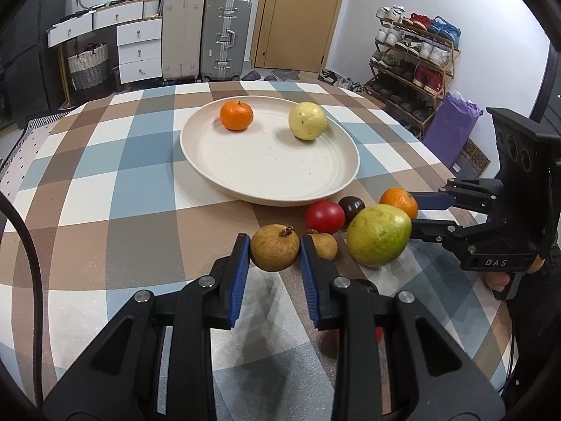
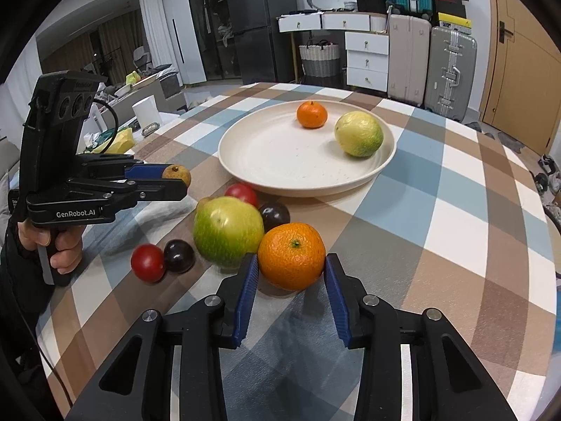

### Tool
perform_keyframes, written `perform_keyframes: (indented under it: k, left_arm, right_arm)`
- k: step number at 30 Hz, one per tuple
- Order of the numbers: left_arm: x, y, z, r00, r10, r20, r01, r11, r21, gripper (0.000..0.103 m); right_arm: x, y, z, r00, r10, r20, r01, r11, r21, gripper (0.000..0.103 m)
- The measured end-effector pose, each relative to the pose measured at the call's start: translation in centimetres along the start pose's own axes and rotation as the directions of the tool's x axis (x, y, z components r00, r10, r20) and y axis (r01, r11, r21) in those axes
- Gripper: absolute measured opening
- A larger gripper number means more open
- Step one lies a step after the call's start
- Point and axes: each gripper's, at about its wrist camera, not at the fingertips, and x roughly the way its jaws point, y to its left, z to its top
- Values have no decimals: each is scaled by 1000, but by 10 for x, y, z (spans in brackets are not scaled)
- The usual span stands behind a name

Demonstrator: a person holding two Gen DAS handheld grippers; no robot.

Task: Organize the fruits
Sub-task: 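Carry the pear and mandarin over the white plate and open both tools to release them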

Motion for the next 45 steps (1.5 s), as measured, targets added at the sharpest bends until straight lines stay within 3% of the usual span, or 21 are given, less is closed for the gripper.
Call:
perform_keyframes:
  k: [22, 37, 45]
  left_arm:
    - [-14, 11, 6, 993, 37, 113, -29, 997, -72, 26]
    - [-20, 2, 13, 973, 100, 208, -84, 993, -83, 26]
    - [-12, -1, 22, 970, 107, 218, -91, 992, -85, 26]
  right_arm:
    - [-14, -4, 9, 988, -65, 139, 56, 996, 69, 39]
    - [-18, -6, 18, 965, -125, 231, 100, 988, 119, 39]
    - [-13, -11, 25, 963, -112, 247, 75, 985, 153, 39]
